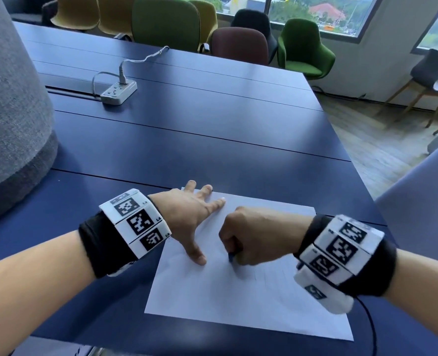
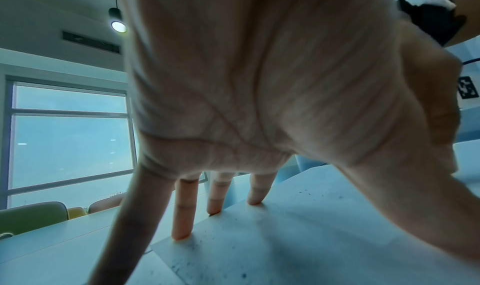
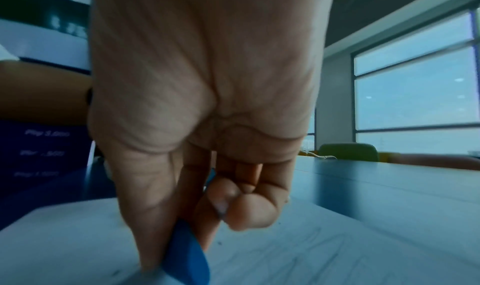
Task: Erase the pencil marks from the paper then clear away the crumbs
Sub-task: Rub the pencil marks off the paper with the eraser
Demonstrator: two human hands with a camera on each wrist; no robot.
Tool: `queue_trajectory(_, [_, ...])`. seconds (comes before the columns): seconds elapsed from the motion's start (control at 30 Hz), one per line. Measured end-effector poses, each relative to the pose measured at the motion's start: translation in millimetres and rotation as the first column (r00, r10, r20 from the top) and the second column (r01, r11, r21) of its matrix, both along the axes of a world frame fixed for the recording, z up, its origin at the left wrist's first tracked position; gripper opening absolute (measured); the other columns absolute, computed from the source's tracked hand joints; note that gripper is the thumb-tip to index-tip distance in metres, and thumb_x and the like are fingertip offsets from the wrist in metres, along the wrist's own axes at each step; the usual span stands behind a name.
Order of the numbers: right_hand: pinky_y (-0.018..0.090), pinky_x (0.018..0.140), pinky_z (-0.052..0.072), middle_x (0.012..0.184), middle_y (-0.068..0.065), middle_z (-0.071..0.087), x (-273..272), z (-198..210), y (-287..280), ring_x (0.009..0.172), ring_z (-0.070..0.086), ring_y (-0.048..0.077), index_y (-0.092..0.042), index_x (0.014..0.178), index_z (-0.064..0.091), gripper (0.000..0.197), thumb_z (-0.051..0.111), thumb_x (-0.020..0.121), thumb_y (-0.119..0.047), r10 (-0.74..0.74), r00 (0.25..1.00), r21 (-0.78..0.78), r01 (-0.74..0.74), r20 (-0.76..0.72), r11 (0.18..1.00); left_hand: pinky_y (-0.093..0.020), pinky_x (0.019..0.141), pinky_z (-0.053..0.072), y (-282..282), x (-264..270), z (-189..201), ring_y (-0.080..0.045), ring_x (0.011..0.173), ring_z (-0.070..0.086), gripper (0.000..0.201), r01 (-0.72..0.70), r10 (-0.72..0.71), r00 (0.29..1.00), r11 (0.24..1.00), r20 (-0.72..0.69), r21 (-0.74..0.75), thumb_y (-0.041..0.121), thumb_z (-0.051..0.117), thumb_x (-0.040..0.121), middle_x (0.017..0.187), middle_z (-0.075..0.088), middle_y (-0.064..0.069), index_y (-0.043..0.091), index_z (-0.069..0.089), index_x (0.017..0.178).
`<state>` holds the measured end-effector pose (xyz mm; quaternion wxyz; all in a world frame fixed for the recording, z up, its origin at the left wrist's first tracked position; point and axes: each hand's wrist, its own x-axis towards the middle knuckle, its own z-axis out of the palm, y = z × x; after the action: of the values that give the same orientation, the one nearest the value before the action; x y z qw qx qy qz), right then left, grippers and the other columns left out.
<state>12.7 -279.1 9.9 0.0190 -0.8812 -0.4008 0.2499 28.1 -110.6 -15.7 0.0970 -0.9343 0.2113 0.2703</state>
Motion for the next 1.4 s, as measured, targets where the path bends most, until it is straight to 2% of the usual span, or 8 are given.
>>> queue_trajectory(0.17, [0.033,0.065,0.053,0.081,-0.001,0.064,34.0,-3.7,-5.2,0.079,0.061,0.026,-0.018,0.08,0.063,0.005,0.065,0.077,-0.022,-0.166,0.972,0.059,0.159,0.163,0.986,-0.045,0.104,0.039,1.5,-0.8,0.2,-0.032,0.142,0.008,0.131,-0.009,0.009,1.0,1.0,-0.004,-0.01,0.071,0.077,0.061,0.161,-0.001,-0.003,0.035,-0.006,0.155])
queue_trajectory(0.37, [0.024,0.056,0.046,0.066,-0.01,0.057,1.4,-1.4,-4.3,0.067,0.056,0.016,-0.017,0.078,0.065,0.002,0.067,0.078,-0.018,0.004,0.999,-0.005,-0.005,-0.037,1.0,-0.046,0.107,0.038,0.0,-0.7,1.5,-0.033,0.143,0.007,0.131,-0.002,0.002,1.0,1.0,-0.008,0.006,0.07,0.077,0.062,0.161,-0.002,-0.004,0.033,-0.007,0.156])
queue_trajectory(0.53, [0.033,0.066,0.055,0.071,-0.007,0.058,55.3,0.7,-7.2,0.072,0.059,0.021,-0.022,0.07,0.06,0.01,0.069,0.074,-0.024,-0.188,0.97,0.055,0.182,0.153,0.982,-0.046,0.103,0.041,1.5,-1.2,2.0,-0.031,0.141,0.011,0.13,-0.003,0.003,1.0,1.0,0.004,-0.012,0.071,0.076,0.061,0.16,0.002,-0.001,0.033,-0.004,0.156])
queue_trajectory(0.73, [0.032,0.063,0.055,0.064,-0.011,0.06,41.3,-3.4,-10.1,0.064,0.059,0.015,-0.018,0.071,0.065,0.007,0.071,0.075,-0.018,-0.103,0.994,0.04,0.103,0.017,0.994,-0.045,0.103,0.039,1.6,0.5,2.1,-0.031,0.142,0.009,0.13,-0.007,0.007,1.0,1.0,0.0,-0.01,0.07,0.077,0.061,0.161,-0.001,-0.002,0.033,-0.005,0.156])
queue_trajectory(0.87, [0.036,0.071,0.056,0.064,-0.012,0.061,71.1,1.1,-16.9,0.066,0.057,0.009,-0.021,0.074,0.067,0.002,0.066,0.076,-0.02,-0.219,0.962,0.169,0.191,0.165,0.967,-0.045,0.103,0.041,2.3,-1.4,2.4,-0.033,0.141,0.01,0.13,-0.005,0.005,1.0,1.0,0.002,-0.023,0.071,0.077,0.06,0.16,0.001,-0.002,0.033,-0.003,0.155])
queue_trajectory(1.1, [0.028,0.069,0.052,0.078,-0.011,0.064,56.5,-8.5,-36.7,0.071,0.06,0.009,-0.026,0.083,0.068,0.009,0.062,0.081,-0.02,-0.231,0.963,0.201,0.201,0.14,0.959,-0.041,0.102,0.037,6.8,-5.7,4.3,-0.031,0.139,0.014,0.13,0.009,-0.009,1.0,1.0,-0.013,-0.019,0.068,0.08,0.059,0.161,-0.001,-0.002,0.031,0.0,0.155])
queue_trajectory(1.23, [0.018,0.062,0.044,0.07,-0.014,0.056,52.2,-21.9,-40.0,0.068,0.055,0.006,-0.018,0.083,0.067,0.005,0.062,0.082,-0.016,-0.242,0.965,0.236,0.212,0.103,0.948,-0.038,0.097,0.039,4.8,-6.1,8.2,-0.033,0.135,0.017,0.133,0.033,-0.032,0.999,0.999,-0.031,0.017,0.068,0.081,0.059,0.16,-0.002,-0.003,0.043,-0.011,0.153])
queue_trajectory(1.4, [0.033,0.071,0.051,0.083,-0.009,0.06,54.9,-21.3,-33.6,0.078,0.057,0.014,-0.02,0.086,0.066,0.007,0.061,0.084,-0.023,-0.223,0.96,0.21,0.186,0.169,0.96,-0.037,0.09,0.036,-6.1,-3.0,11.2,-0.035,0.134,0.022,0.137,0.058,-0.056,0.998,0.994,-0.029,0.093,0.069,0.081,0.057,0.162,-0.012,-0.002,0.046,-0.016,0.151])
